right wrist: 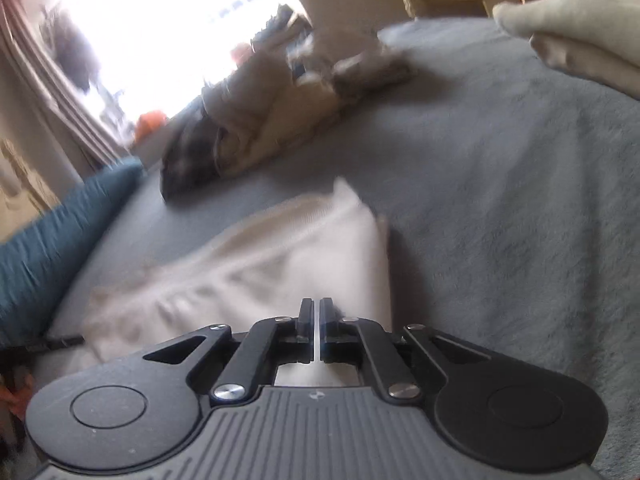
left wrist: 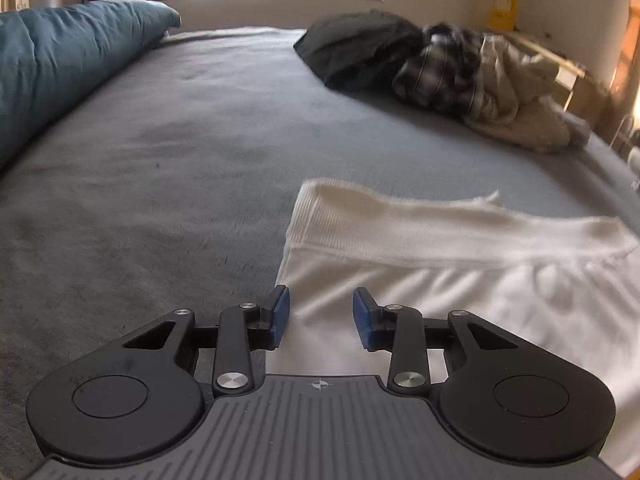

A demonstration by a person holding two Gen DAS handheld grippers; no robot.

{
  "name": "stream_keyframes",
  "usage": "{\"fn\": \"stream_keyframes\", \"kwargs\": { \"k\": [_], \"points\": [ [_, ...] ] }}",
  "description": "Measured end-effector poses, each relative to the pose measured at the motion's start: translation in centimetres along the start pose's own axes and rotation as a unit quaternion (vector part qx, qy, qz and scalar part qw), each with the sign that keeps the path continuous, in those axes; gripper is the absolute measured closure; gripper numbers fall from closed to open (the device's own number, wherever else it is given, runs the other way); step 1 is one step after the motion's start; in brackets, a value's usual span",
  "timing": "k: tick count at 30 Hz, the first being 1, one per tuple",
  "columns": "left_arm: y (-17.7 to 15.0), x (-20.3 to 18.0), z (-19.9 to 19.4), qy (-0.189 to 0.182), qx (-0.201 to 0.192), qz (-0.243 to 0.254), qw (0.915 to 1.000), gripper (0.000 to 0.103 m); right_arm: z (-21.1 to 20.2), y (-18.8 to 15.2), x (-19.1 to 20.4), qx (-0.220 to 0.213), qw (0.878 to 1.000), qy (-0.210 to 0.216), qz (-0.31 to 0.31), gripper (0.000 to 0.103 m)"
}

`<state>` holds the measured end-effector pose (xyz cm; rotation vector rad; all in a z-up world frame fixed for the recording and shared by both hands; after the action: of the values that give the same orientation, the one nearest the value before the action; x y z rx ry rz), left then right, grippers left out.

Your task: Fold clothes

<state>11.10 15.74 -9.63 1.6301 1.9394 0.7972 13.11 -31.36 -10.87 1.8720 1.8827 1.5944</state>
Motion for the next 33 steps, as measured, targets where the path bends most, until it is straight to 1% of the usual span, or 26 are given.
{"fn": "stream_keyframes", "kwargs": {
  "k": [1, 3, 4, 5, 8, 10, 12, 14, 16, 17, 18, 19, 20, 22, 23, 24, 27, 29, 30, 31, 32, 33],
  "points": [
    [0.0, -0.5, -0.1, -0.009, 0.000, 0.003, 1.0000, 0.068, 0.2, 0.0, 0.6, 0.001, 1.000, 0.011, -0.004, 0.101],
    [0.0, -1.7, 0.0, -0.023, 0.006, 0.014, 0.9996, 0.068, 1.9, -0.4, 1.8, 0.026, 0.999, 0.029, -0.026, 0.101],
    [0.0, -2.4, 0.4, -0.024, 0.012, 0.022, 0.9994, 0.068, 2.9, -0.7, 2.3, 0.040, 0.998, 0.037, -0.037, 0.101],
    [0.2, -2.8, 0.9, -0.020, 0.013, 0.022, 0.9995, 0.068, 4.0, -0.7, 2.5, 0.048, 0.997, 0.035, -0.047, 0.101],
    [0.8, -3.2, 2.6, -0.010, 0.013, 0.010, 0.9998, 0.068, 5.8, 0.5, 0.3, 0.043, 0.998, -0.024, -0.041, 0.103],
    [1.1, -2.8, 2.7, -0.012, 0.017, 0.004, 0.9998, 0.068, 5.3, 1.9, -1.2, 0.022, 0.999, -0.033, -0.019, 0.103],
    [1.2, -2.8, 2.6, -0.011, 0.016, 0.012, 0.9997, 0.068, 4.4, 2.8, -0.7, 0.006, 0.999, -0.040, -0.030, 0.101],
    [1.0, -3.0, 2.5, -0.005, 0.012, 0.022, 0.9997, 0.068, 4.5, 2.4, 0.8, 0.027, 0.998, -0.019, -0.051, 0.101],
    [1.0, -3.3, 2.7, 0.001, 0.009, 0.021, 0.9997, 0.067, 5.7, 1.5, 2.1, 0.068, 0.994, -0.004, -0.085, 0.101],
    [1.0, -3.5, 2.7, 0.003, 0.008, 0.019, 0.9998, 0.066, 6.5, 1.0, 2.8, 0.088, 0.990, -0.007, -0.112, 0.101],
    [1.0, -3.5, 2.8, 0.005, 0.007, 0.015, 0.9998, 0.066, 7.4, 0.7, 3.3, 0.100, 0.985, -0.021, -0.140, 0.101],
    [1.1, -3.6, 2.9, 0.007, 0.006, 0.015, 0.9998, 0.065, 8.3, 0.8, 3.4, 0.098, 0.982, -0.036, -0.156, 0.102],
    [1.1, -3.7, 2.9, 0.009, 0.005, 0.015, 0.9998, 0.065, 8.8, 1.4, 3.1, 0.087, 0.984, -0.049, -0.149, 0.102],
    [1.1, -3.7, 2.9, 0.010, 0.004, 0.017, 0.9998, 0.065, 9.0, 3.0, 2.3, 0.060, 0.990, -0.070, -0.108, 0.102],
    [1.0, -3.7, 2.8, 0.010, 0.004, 0.018, 0.9998, 0.065, 9.1, 3.8, 1.9, 0.049, 0.992, -0.077, -0.085, 0.101],
    [1.0, -3.6, 2.8, 0.011, 0.003, 0.017, 0.9998, 0.065, 9.0, 4.1, 2.0, 0.046, 0.994, -0.072, -0.073, 0.101],
    [0.9, -3.5, 2.8, 0.012, 0.003, 0.016, 0.9998, 0.065, 8.7, 3.4, 3.8, 0.068, 0.995, -0.027, -0.072, 0.101],
    [0.8, -3.5, 2.8, 0.012, 0.003, 0.012, 0.9999, 0.065, 9.5, 1.9, 5.5, 0.107, 0.989, 0.012, -0.097, 0.101],
    [0.8, -3.5, 2.8, 0.012, 0.004, 0.011, 0.9999, 0.065, 10.0, 1.3, 6.2, 0.121, 0.986, 0.017, -0.117, 0.101],
    [0.9, -3.5, 2.8, 0.012, 0.003, 0.011, 0.9999, 0.065, 10.7, 0.9, 6.3, 0.125, 0.983, 0.001, -0.137, 0.101],
    [0.9, -3.5, 2.8, 0.012, 0.003, 0.011, 0.9999, 0.064, 11.4, 1.0, 5.9, 0.119, 0.983, -0.018, -0.140, 0.102],
    [0.9, -3.5, 2.8, 0.011, 0.003, 0.012, 0.9999, 0.064, 11.6, 1.5, 5.0, 0.109, 0.987, -0.024, -0.117, 0.103]
  ]
}}
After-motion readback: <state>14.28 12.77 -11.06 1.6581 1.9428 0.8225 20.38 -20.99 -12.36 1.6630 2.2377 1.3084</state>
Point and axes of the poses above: each gripper's, at about its wrist camera, not at the fingertips, and z roughly the way its jaws point, x to its left, y to its top, the point moved 1 cm from there along z, roughly the way its jaws point, and after that the axes turned 10 degrees about y, right-handed, at the moved point
